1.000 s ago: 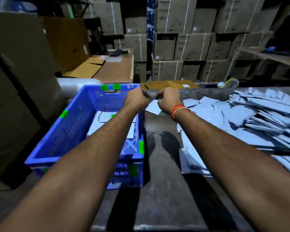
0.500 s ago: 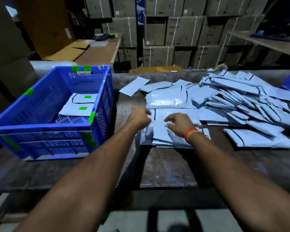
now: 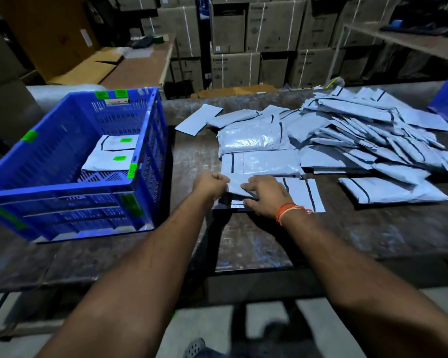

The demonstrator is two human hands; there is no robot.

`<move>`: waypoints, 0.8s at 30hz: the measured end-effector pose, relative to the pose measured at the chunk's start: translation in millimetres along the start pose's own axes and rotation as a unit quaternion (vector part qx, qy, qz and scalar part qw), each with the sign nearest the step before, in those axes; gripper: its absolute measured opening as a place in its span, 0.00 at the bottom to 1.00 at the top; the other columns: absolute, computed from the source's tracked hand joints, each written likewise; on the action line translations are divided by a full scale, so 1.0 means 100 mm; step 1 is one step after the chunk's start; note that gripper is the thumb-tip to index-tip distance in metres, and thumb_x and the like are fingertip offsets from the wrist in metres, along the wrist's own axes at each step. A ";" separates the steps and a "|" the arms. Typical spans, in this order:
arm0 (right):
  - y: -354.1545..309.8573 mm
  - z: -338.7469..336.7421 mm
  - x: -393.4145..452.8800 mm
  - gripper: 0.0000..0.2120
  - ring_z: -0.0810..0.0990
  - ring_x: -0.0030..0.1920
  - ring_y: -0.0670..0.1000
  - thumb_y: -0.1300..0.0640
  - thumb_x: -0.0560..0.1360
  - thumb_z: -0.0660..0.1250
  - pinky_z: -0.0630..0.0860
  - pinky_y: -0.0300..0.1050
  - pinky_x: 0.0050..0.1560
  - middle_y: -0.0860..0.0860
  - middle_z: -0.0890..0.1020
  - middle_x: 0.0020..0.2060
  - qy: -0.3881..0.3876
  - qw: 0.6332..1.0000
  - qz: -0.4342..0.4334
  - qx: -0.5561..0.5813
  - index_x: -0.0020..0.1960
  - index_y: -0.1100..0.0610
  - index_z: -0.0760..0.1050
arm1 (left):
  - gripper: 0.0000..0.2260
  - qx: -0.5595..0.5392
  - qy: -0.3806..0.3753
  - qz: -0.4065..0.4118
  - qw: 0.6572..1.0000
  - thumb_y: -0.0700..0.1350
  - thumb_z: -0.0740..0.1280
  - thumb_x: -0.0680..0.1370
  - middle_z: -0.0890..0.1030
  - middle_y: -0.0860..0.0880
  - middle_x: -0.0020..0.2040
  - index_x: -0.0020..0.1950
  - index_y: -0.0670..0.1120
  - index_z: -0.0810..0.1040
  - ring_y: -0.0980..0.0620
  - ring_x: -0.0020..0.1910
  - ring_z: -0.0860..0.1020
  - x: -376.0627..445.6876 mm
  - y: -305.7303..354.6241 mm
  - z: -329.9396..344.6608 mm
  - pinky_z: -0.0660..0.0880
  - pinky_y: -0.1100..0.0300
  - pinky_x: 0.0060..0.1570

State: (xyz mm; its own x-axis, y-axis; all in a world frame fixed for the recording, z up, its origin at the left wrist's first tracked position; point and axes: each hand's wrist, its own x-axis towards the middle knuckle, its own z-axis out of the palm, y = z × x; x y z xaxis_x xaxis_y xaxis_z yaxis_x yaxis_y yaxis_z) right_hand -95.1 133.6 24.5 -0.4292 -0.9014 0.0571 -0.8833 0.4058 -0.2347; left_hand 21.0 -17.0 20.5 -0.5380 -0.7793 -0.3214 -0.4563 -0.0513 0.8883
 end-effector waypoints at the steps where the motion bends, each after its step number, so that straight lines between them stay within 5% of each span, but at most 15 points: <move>1: -0.04 0.00 -0.02 0.19 0.75 0.57 0.58 0.42 0.73 0.67 0.76 0.53 0.55 0.50 0.79 0.52 0.011 1.000 -0.008 -0.021 0.61 0.49 0.78 | 0.08 -0.040 0.004 0.000 0.999 0.33 0.70 0.65 0.80 0.46 0.30 0.35 0.45 0.82 0.48 0.33 0.77 -0.03 0.03 -0.01 0.73 0.57 0.39; 4: -0.10 -0.02 -0.03 0.13 0.77 0.55 0.60 0.49 0.76 0.66 0.76 0.52 0.53 0.52 0.83 0.51 0.084 0.996 -0.004 -0.005 0.58 0.51 0.81 | 0.04 -0.185 0.013 -0.003 0.983 0.40 0.71 0.69 0.81 0.45 0.36 0.43 0.43 0.83 0.48 0.34 0.78 -0.17 0.18 -0.03 0.76 0.59 0.37; 7: -0.14 -0.11 -0.06 0.13 0.80 0.53 0.58 0.55 0.77 0.67 0.77 0.50 0.53 0.52 0.85 0.51 0.207 0.969 0.021 0.131 0.60 0.52 0.83 | 0.04 -0.306 0.035 -0.025 0.951 0.42 0.63 0.82 0.80 0.44 0.37 0.50 0.47 0.77 0.52 0.31 0.78 -0.29 0.29 -0.06 0.76 0.64 0.29; 11: -0.29 -0.45 -0.13 0.09 0.81 0.47 0.45 0.58 0.76 0.69 0.75 0.36 0.49 0.46 0.85 0.45 0.344 0.866 0.069 0.355 0.54 0.54 0.85 | 0.06 -0.280 0.030 0.006 0.959 0.39 0.65 0.81 0.79 0.48 0.36 0.48 0.49 0.76 0.54 0.29 0.73 -0.36 0.22 -0.03 0.68 0.62 0.28; 13: -0.32 -0.60 -0.09 0.06 0.79 0.41 0.43 0.56 0.77 0.68 0.75 0.38 0.44 0.47 0.84 0.39 0.378 0.817 0.086 0.427 0.47 0.55 0.83 | 0.05 -0.264 -0.001 0.026 0.964 0.40 0.68 0.79 0.78 0.47 0.38 0.49 0.50 0.79 0.53 0.29 0.68 -0.38 0.18 -0.01 0.63 0.62 0.30; 16: -0.29 -0.73 -0.01 0.08 0.75 0.36 0.46 0.53 0.76 0.69 0.81 0.52 0.37 0.52 0.80 0.34 0.385 0.713 0.144 0.567 0.41 0.56 0.77 | 0.05 -0.258 -0.054 0.017 0.964 0.47 0.71 0.78 0.78 0.51 0.49 0.52 0.56 0.79 0.52 0.38 0.71 -0.48 0.22 -0.02 0.64 0.60 0.37; 19: -0.29 -0.75 -0.06 0.04 0.79 0.41 0.47 0.61 0.77 0.70 0.83 0.54 0.39 0.51 0.80 0.37 0.345 0.606 0.181 0.694 0.43 0.56 0.77 | 0.06 -0.327 -0.118 0.007 0.938 0.49 0.71 0.79 0.79 0.54 0.56 0.52 0.59 0.77 0.50 0.49 0.78 -0.53 0.26 -0.02 0.77 0.51 0.47; 21: -0.26 -0.69 -0.12 0.05 0.81 0.42 0.49 0.64 0.77 0.70 0.83 0.53 0.38 0.51 0.81 0.38 0.328 0.570 0.200 0.726 0.45 0.56 0.77 | 0.09 -0.368 -0.115 0.017 0.923 0.44 0.71 0.79 0.80 0.53 0.52 0.54 0.57 0.77 0.54 0.43 0.79 -0.54 0.28 -0.01 0.80 0.51 0.51; 24: -0.19 -0.55 -0.22 0.06 0.80 0.43 0.52 0.67 0.75 0.70 0.83 0.53 0.37 0.53 0.80 0.41 0.276 0.553 0.246 0.746 0.49 0.58 0.77 | 0.10 -0.335 -0.060 0.044 0.939 0.37 0.69 0.80 0.80 0.51 0.50 0.53 0.53 0.77 0.57 0.34 0.76 -0.58 0.29 -0.01 0.77 0.63 0.35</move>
State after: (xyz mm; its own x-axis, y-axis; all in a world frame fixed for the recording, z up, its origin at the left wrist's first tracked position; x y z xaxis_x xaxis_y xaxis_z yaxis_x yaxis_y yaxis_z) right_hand -79.2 154.2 81.4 -0.9052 -0.3858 -0.1786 0.3281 -0.3670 -0.8704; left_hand 39.5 25.8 65.3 -0.6464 -0.7254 -0.2367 0.1204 -0.4033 0.9071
